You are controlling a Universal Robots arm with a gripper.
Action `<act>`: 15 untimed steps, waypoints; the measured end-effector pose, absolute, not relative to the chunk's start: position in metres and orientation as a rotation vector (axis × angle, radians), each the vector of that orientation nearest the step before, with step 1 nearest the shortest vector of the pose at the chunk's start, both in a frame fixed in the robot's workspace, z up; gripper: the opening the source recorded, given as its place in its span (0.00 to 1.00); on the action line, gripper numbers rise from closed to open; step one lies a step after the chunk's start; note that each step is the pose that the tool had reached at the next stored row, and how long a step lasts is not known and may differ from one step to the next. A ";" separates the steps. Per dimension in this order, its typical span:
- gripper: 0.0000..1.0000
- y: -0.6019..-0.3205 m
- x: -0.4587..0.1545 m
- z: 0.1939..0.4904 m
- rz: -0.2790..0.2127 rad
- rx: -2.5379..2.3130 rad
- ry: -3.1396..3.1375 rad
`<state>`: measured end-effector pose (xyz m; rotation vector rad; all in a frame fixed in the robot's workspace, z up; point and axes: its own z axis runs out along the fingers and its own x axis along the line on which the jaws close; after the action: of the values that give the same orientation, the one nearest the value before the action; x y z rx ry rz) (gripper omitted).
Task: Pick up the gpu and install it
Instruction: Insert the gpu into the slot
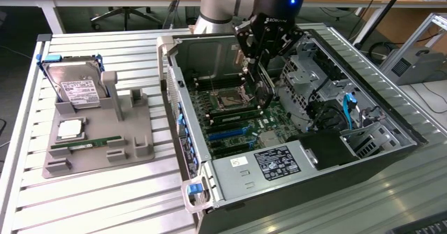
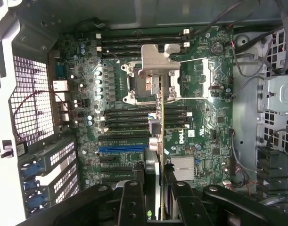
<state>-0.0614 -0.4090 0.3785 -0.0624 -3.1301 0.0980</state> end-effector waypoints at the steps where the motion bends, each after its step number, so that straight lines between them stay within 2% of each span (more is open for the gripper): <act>1: 0.27 -0.409 -0.061 0.379 0.098 -0.042 -3.131; 15: 0.27 -0.409 -0.061 0.379 0.099 0.125 -3.132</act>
<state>-0.0615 -0.4091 0.3785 0.1253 -3.1319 0.0991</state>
